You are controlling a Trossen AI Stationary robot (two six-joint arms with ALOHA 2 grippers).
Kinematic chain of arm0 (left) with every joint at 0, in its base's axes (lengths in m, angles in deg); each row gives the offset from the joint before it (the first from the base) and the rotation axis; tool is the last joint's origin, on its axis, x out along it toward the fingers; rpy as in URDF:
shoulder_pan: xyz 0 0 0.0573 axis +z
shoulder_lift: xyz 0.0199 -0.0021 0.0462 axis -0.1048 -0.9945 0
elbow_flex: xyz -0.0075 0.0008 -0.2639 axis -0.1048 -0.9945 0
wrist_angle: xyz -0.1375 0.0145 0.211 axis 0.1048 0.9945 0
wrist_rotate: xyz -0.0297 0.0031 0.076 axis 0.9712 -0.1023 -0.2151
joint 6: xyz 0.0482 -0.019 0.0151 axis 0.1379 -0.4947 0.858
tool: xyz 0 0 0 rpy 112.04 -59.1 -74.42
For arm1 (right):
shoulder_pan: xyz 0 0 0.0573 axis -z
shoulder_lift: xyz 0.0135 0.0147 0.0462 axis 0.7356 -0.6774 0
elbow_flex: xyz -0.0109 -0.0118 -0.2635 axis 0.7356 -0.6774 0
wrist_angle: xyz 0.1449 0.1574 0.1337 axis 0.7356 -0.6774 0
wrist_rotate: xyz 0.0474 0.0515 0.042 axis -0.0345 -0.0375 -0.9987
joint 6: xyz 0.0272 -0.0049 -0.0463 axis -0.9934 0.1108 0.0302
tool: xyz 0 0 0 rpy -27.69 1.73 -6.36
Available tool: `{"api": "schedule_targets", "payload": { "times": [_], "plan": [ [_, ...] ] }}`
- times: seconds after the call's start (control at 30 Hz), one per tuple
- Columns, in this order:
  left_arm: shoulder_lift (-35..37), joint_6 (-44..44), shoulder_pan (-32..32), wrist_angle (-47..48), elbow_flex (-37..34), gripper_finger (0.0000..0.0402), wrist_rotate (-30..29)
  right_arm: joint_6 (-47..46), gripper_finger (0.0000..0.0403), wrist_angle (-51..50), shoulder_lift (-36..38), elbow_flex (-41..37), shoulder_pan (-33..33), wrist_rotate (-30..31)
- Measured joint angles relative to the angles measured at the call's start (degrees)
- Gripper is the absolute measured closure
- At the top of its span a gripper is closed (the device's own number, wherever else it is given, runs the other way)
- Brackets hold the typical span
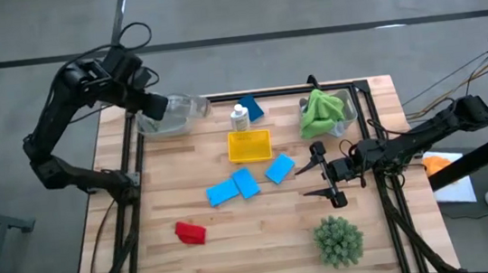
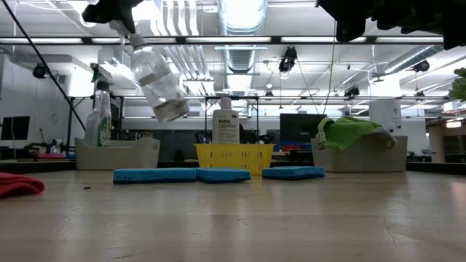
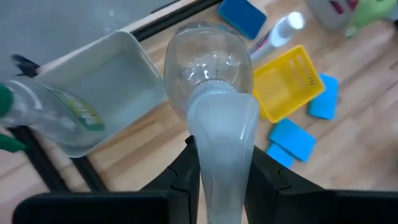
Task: Pick & Place Kitchen Items
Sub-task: Put the transparent spray bottle into the left gray bin
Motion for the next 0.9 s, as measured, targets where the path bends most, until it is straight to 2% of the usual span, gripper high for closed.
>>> {"api": "schedule_targets", "payload": {
  "times": [0.3, 0.5, 0.9],
  "plan": [
    [-0.4, 4.0, 0.5, 0.0, 0.0, 0.0323, -12.2, 0.0, 0.0119, -0.1, 0.0, 0.0, 0.0, 0.0],
    [-0.3, 4.9, 0.9, -0.2, -1.2, 0.0323, -11.6, 0.0, 0.0119, -0.1, 0.0, 0.0, 0.0, 0.0],
    [-0.2, 5.9, 0.9, -0.1, -14.0, 0.0323, -14.1, -0.2, 0.0119, -0.8, 0.0, 0.0, 0.0, 0.0]
  ]
}}
